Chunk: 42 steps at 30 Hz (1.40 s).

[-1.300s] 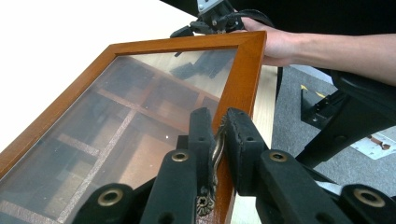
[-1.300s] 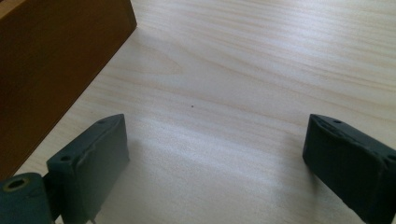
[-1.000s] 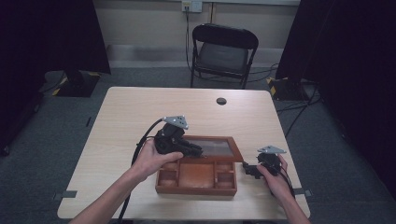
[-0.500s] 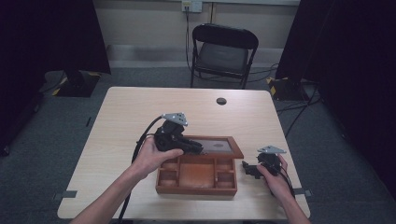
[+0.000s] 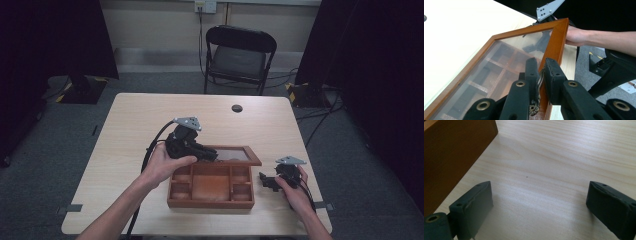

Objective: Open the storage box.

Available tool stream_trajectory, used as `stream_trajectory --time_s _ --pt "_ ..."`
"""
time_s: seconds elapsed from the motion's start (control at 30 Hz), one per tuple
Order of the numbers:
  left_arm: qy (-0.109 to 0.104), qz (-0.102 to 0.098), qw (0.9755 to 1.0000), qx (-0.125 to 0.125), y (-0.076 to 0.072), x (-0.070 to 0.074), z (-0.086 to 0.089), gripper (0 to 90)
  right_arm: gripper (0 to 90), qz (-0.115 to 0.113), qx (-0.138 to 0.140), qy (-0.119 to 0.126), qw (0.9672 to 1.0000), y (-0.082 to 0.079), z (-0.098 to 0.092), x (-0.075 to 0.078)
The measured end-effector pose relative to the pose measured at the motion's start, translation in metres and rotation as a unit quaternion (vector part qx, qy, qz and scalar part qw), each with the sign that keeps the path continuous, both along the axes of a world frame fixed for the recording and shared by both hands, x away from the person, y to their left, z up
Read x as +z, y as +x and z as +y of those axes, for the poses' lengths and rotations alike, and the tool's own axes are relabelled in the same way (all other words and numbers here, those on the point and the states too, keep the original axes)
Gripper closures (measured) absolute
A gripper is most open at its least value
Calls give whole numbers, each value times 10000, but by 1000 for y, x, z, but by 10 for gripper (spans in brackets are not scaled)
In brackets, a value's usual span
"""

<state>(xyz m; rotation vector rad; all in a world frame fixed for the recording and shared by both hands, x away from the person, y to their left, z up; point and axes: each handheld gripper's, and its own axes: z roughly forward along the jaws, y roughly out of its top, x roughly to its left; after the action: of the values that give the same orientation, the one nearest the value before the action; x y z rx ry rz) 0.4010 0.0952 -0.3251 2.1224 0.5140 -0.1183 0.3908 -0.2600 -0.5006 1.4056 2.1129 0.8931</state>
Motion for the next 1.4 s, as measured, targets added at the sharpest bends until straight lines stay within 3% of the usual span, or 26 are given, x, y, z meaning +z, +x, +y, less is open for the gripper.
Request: stream_trajectory --time_s 1.4 --pt "-110 -137 9998 93 10 10 2 816 61 0 0 1 10000 0 0 0"
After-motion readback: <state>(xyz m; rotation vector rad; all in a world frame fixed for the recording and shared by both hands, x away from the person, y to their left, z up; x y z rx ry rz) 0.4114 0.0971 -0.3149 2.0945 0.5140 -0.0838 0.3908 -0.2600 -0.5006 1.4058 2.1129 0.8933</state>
